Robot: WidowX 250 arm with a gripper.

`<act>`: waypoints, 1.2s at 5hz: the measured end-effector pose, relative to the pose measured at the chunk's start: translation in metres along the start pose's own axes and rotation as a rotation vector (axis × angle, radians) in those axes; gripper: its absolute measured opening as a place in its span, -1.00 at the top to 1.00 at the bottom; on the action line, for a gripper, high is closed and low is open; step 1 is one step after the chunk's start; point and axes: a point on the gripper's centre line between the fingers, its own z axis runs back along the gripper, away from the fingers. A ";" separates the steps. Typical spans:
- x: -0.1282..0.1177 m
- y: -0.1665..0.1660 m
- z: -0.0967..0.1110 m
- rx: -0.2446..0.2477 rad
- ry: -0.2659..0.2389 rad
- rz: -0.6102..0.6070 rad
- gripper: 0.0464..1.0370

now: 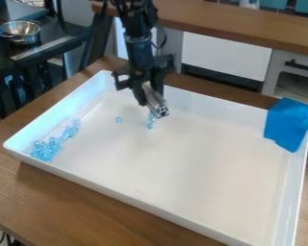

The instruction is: Sweep into pile

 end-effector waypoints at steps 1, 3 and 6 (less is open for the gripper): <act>-0.013 -0.016 -0.002 -0.006 -0.012 -0.034 0.32; -0.031 -0.034 -0.027 0.044 -0.064 -0.085 0.33; -0.016 -0.021 -0.047 0.072 -0.083 -0.069 0.32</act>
